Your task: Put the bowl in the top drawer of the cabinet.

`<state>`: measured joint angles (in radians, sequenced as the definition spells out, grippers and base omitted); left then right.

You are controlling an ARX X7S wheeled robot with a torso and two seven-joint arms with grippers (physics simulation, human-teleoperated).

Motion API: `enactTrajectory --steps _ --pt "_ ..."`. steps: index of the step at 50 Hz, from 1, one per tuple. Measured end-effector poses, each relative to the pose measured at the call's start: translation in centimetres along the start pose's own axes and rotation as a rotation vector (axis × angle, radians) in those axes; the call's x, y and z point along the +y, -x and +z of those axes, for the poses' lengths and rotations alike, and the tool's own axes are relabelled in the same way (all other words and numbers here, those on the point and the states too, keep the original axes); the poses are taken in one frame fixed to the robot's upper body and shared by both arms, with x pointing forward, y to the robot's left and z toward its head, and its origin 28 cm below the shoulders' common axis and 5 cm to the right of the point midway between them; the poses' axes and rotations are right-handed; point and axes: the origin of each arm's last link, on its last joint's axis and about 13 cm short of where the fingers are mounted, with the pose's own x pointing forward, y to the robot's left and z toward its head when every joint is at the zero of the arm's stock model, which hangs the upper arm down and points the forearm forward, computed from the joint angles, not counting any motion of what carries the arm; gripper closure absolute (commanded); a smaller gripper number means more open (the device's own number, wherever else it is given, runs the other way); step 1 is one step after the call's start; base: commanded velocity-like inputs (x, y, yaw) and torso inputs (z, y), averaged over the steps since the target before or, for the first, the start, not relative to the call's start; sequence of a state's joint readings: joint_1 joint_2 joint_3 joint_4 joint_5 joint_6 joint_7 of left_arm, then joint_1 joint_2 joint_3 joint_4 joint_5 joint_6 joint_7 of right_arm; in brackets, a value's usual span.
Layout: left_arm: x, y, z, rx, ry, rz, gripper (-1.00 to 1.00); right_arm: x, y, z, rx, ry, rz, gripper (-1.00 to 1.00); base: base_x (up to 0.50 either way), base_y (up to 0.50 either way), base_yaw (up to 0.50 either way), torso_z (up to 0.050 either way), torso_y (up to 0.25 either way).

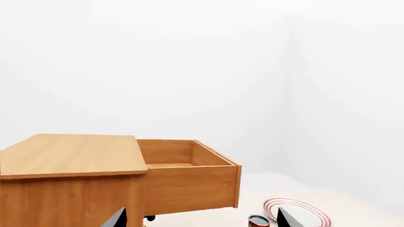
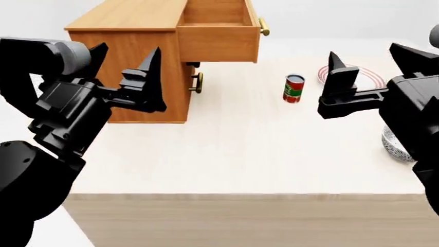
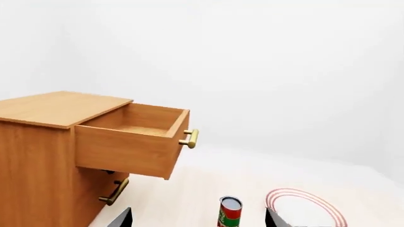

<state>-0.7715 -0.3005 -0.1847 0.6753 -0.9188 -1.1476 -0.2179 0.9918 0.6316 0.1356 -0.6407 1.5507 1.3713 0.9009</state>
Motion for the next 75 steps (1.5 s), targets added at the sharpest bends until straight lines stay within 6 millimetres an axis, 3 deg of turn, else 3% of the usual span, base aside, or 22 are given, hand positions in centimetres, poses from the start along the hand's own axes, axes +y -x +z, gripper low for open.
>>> enactTrajectory --steps 15,27,75 --pt "0.3 -0.6 2.9 -0.044 -0.030 -0.034 -1.00 -1.3 -0.3 3.3 -0.029 0.071 0.014 -1.00 0.12 0.00 0.00 0.000 0.000" --pt "0.3 -0.9 4.0 -0.077 -0.045 -0.050 -1.00 -1.7 -0.4 4.8 -0.040 0.103 0.023 -1.00 0.16 0.00 0.00 0.000 0.000" --pt "0.7 -1.5 5.4 -0.134 -0.088 -0.063 -1.00 -1.7 -1.6 6.8 -0.055 0.157 0.057 -1.00 0.19 0.00 0.00 0.000 0.000"
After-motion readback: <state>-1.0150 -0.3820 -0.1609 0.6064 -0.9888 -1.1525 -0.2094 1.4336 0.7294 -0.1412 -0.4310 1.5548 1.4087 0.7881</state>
